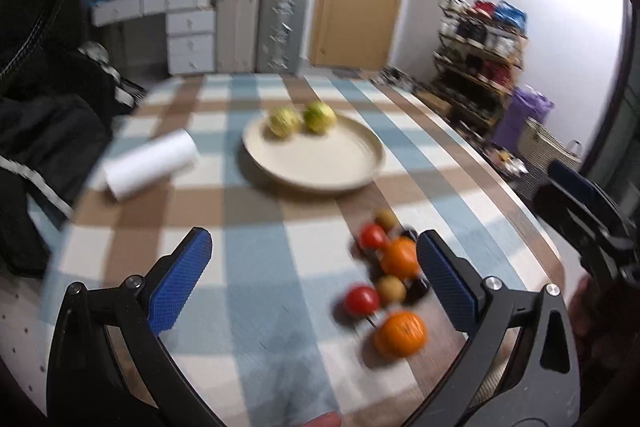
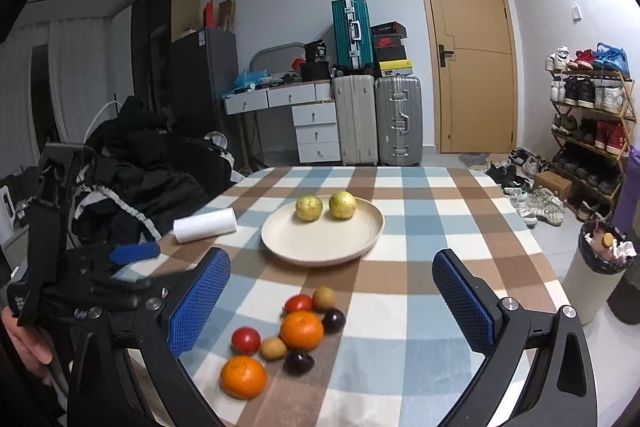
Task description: Organize fruits
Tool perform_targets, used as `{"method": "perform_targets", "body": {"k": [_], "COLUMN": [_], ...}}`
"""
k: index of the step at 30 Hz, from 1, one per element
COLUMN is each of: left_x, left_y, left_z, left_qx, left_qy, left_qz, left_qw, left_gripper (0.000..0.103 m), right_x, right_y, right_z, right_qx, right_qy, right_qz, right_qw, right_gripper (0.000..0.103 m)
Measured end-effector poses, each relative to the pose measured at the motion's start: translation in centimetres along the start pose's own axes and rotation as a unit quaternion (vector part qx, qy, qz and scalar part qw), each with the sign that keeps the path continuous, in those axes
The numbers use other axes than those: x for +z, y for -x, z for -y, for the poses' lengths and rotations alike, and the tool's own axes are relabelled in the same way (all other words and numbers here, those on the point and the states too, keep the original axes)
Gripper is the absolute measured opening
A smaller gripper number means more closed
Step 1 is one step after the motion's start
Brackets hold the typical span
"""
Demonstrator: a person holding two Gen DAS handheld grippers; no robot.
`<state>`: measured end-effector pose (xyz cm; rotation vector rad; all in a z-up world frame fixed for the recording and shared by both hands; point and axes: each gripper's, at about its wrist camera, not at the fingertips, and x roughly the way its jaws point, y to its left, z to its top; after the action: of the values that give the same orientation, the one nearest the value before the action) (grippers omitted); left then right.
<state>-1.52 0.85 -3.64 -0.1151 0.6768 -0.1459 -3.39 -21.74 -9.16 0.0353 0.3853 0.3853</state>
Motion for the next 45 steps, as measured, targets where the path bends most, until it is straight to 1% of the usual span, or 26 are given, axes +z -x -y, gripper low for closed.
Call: {"method": "perform_targets", "body": {"k": [1,6,8,11,17,26,29,32,34,36,39,41,43,44,45], "left_x": [-0.8,-2.6,-3.0,-3.5,-3.9,-4.5,-4.6,-4.7,-4.8,-5.0,-5.2,-5.4,-5.5,-5.6,-5.6], "left_y": [-0.1,-1.8,-2.7,-3.2,-3.9,-4.7,-4.7,-4.5,-4.5,-4.8,-4.9,-5.0,-5.0,-5.0,-5.1], "left_z": [0.3,1.4,2.0,3.2,4.4,3.7,3.9,4.1,4.2,4.1,4.1,4.3,4.4,4.5,4.5], "left_qx": [-0.005,-0.023,-0.026,-0.02,-0.011,-0.018,-0.015,-0.021,-0.033,-0.045,-0.058,-0.06,-0.063,-0.064,-0.064], "left_qy": [-0.001,-0.002,-0.013,-0.035,-0.057,-0.046,-0.054,-0.061,-0.06,-0.056,-0.052,-0.057,-0.062,-0.064,-0.066], "left_qz": [-0.009,-0.043,-0.054,-0.056,-0.061,-0.073,-0.069,-0.065,-0.068,-0.076,-0.081,-0.083,-0.084,-0.086,-0.088], "left_qw": [0.9999,0.9988,0.9981,0.9976,0.9964,0.9961,0.996,0.9958,0.9953,0.9945,0.9937,0.9931,0.9925,0.9922,0.992], "left_gripper": [0.102,0.102,0.102,0.102,0.102,0.102,0.102,0.101,0.095,0.092,0.081,0.076,0.063,0.06,0.054], "right_x": [-0.2,-1.5,-2.0,-2.6,-3.4,-3.4,-3.4,-3.4,-3.5,-3.6,-3.6,-3.6,-3.7,-3.7,-3.7], "right_y": [0.0,0.0,-0.1,-0.2,-0.3,-0.2,-0.2,-0.2,-0.2,-0.1,-0.1,-0.1,0.0,0.0,0.0], "right_z": [0.0,0.4,0.7,0.9,1.3,1.7,1.5,1.4,1.3,1.1,1.1,1.1,1.1,1.1,1.1], "right_qx": [-0.003,-0.013,-0.017,-0.021,-0.026,-0.025,-0.024,-0.024,-0.024,-0.025,-0.025,-0.026,-0.027,-0.027,-0.027], "right_qy": [0.0,-0.007,-0.01,-0.011,-0.015,-0.021,-0.019,-0.019,-0.017,-0.016,-0.016,-0.016,-0.017,-0.016,-0.016], "right_qz": [-0.003,-0.014,-0.021,-0.026,-0.032,-0.031,-0.03,-0.03,-0.031,-0.032,-0.032,-0.032,-0.032,-0.032,-0.032], "right_qw": [1.0,1.0,1.0,0.999,0.999,0.999,0.999,0.999,0.999,0.999,0.999,0.999,0.999,0.999,0.999], "right_gripper": [0.103,0.103,0.103,0.103,0.103,0.103,0.103,0.103,0.103,0.103,0.103,0.103,0.103,0.103,0.103]}}
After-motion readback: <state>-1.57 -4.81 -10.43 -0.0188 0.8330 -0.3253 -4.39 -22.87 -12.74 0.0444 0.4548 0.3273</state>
